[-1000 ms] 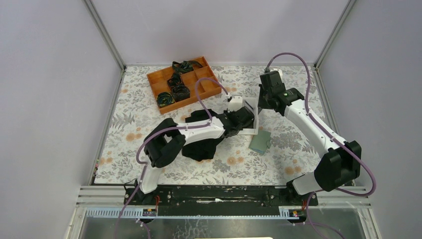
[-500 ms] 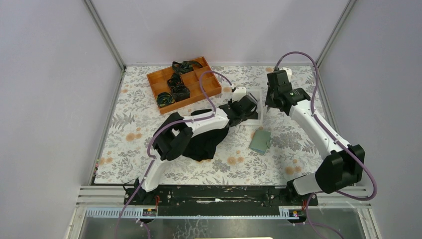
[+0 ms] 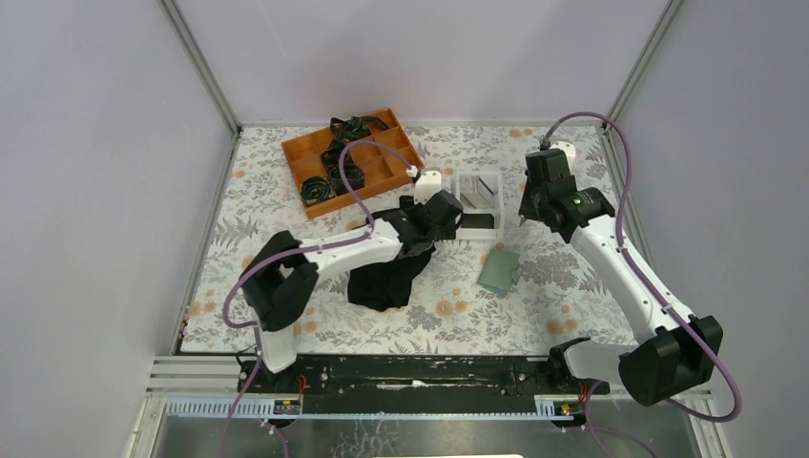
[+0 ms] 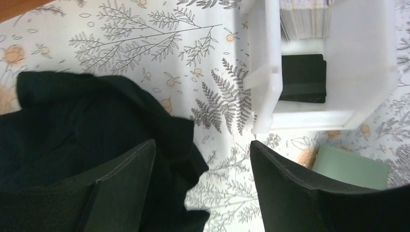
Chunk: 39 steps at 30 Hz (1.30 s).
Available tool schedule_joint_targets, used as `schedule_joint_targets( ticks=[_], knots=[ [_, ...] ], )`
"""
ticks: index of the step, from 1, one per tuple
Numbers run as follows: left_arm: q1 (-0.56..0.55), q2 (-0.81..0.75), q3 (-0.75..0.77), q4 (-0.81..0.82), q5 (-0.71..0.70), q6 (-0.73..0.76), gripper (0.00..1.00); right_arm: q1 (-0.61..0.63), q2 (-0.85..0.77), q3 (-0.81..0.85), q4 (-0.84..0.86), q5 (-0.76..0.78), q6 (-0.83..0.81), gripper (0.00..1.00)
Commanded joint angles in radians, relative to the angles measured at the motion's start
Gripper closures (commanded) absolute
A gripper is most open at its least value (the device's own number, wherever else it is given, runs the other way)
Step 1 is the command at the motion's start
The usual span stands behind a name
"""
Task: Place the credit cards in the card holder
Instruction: Pick up the credit card from the storage box, then pick up the distractor from the center of the board.
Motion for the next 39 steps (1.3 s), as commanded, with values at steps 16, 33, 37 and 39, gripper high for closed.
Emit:
schedule_joint_targets(
  ticks=[16, 33, 37, 39],
  knots=[
    [-0.102, -0.368, -0.233, -0.084, -0.209, -0.066, 0.15, -0.002, -0.11, -0.06, -0.054, -0.022, 0.034, 1.0],
    [-0.102, -0.162, -0.296, -0.172, -0.154, -0.196, 0.0, -0.001, -0.223, -0.212, -0.117, -0.024, 0.113, 1.0],
    [-0.092, -0.092, -0.293, -0.158, -0.122, -0.199, 0.0, -0.002, -0.222, -0.206, -0.121, -0.028, 0.113, 1.0],
    [-0.078, -0.052, -0.296, -0.151, -0.088, -0.207, 0.0, -0.001, -0.215, -0.203, -0.118, -0.03, 0.109, 1.0]
  ],
)
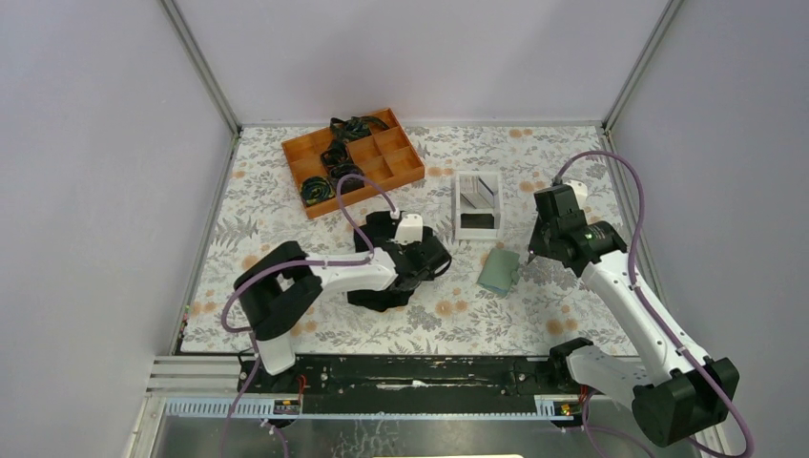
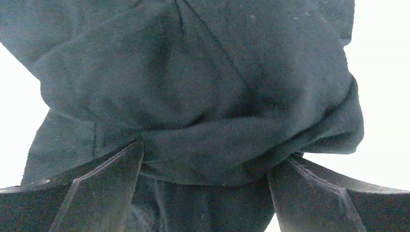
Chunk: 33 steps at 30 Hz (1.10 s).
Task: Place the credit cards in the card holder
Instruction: Pick up the distractor from the center of the board.
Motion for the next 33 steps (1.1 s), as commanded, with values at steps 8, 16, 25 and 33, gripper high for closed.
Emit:
schedule_joint_targets(
  ticks=[8, 16, 25, 33],
  knots=[
    [0.084, 0.113, -0.046, 0.046, 0.123, -0.053, 0.28, -0.002, 0.039, 0.058, 0.01, -0.011, -0.013, 1.0],
    [0.097, 0.04, -0.101, 0.008, 0.035, -0.128, 1.0, -0.002, 0.079, 0.117, 0.021, -0.011, -0.042, 1.0],
    [0.132, -0.315, 0.029, -0.262, -0.255, -0.272, 1.0, -0.002, 0.108, 0.192, 0.028, -0.034, -0.065, 1.0],
    [0.317, -0.522, 0.152, -0.371, -0.468, -0.317, 1.0, -0.001, 0.129, 0.252, 0.028, -0.062, -0.084, 1.0]
  ],
)
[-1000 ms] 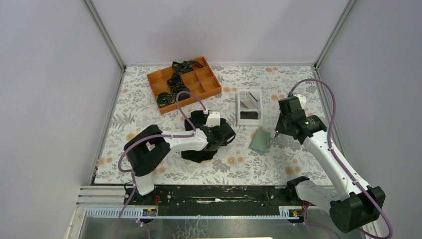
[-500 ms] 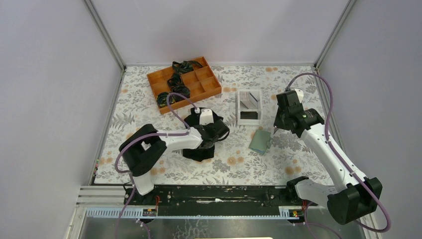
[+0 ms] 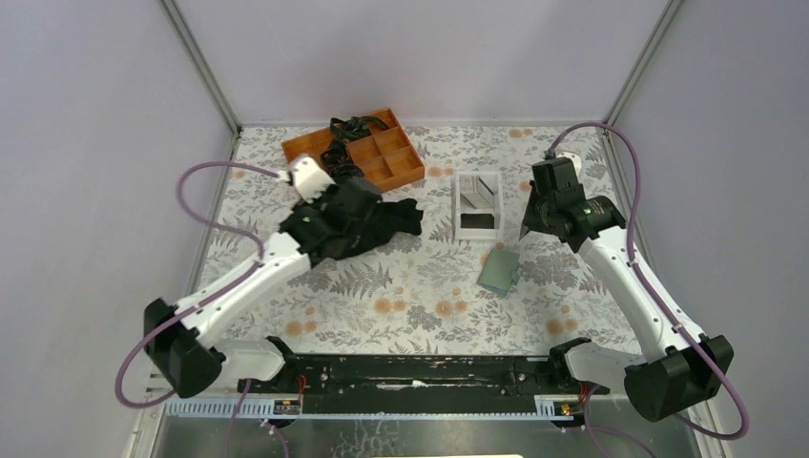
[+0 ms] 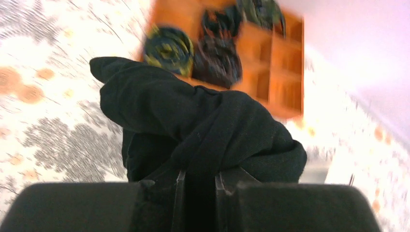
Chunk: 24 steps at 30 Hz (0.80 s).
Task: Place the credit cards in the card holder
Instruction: Pick up the distractor from the center of the board, then place the distractor at the center of the board.
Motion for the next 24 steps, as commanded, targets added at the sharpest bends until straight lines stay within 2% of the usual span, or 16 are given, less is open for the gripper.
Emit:
schedule_joint_targets(
  ticks=[1, 3, 12, 15, 18, 22, 24],
  knots=[
    [0.114, -0.085, 0.043, -0.102, -0.221, -0.06, 1.0, -0.001, 0.007, 0.066, 0.019, -0.025, -0.029, 1.0],
    [0.151, -0.105, 0.065, -0.127, -0.281, -0.087, 1.0, -0.001, 0.011, 0.076, 0.019, -0.029, -0.032, 1.0],
    [0.313, -0.093, 0.292, -0.506, -0.511, -0.37, 1.0, -0.002, 0.012, 0.074, 0.049, -0.053, -0.027, 1.0],
    [0.389, -0.124, 0.316, -0.531, -0.547, -0.373, 1.0, 0.0, 0.014, 0.072, 0.052, -0.057, -0.029, 1.0],
    [0.485, -0.174, 0.298, -0.434, -0.563, -0.238, 1.0, 0.002, 0.014, 0.062, 0.055, -0.061, -0.028, 1.0],
    [0.575, -0.264, 0.127, -0.045, -0.497, 0.101, 1.0, 0.007, 0.01, 0.049, 0.056, -0.06, -0.03, 1.0],
    [0.616, -0.264, 0.055, 0.054, -0.417, 0.141, 1.0, 0.009, 0.009, 0.051, 0.054, -0.054, -0.032, 1.0]
  ],
)
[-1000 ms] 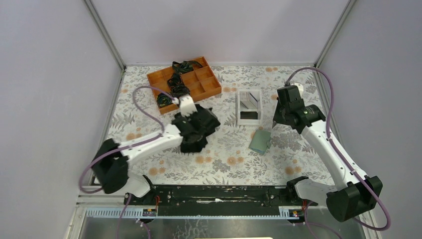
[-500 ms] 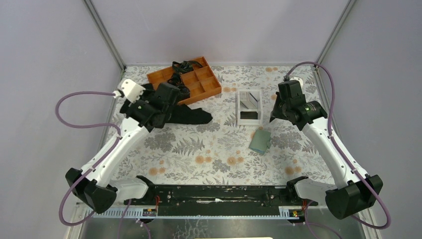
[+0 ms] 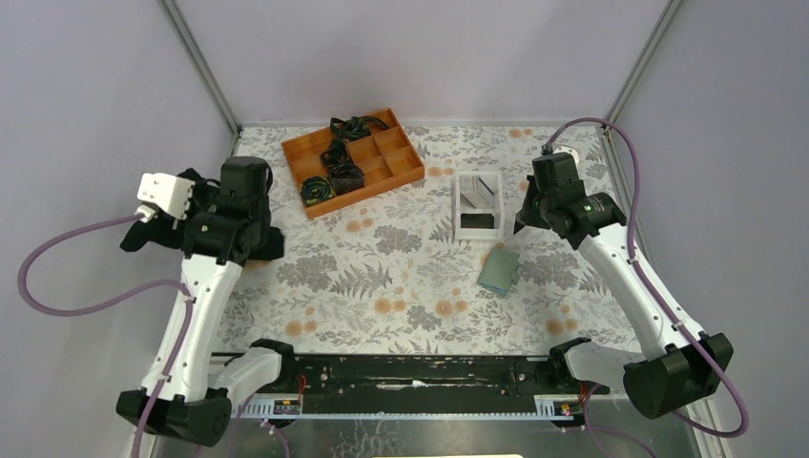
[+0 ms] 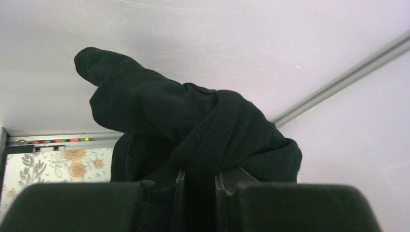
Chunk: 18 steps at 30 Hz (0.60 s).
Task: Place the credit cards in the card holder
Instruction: Place the distractor at the center of the board.
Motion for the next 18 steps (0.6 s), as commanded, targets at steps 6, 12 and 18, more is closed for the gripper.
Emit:
schedule_joint_targets(
  ticks=[6, 12, 18],
  knots=[
    [0.151, 0.099, -0.222, 0.327, 0.241, 0.172, 1.0, 0.008, -0.008, 0.005, 0.038, -0.008, -0.019, 1.0],
    [0.151, 0.184, -0.341, 0.288, 0.451, 0.093, 0.93, 0.009, -0.012, -0.032, 0.056, -0.013, -0.012, 1.0],
    [0.142, 0.11, -0.434, 0.241, 0.609, 0.057, 0.38, 0.009, -0.005, -0.06, 0.07, -0.015, 0.002, 1.0]
  ],
)
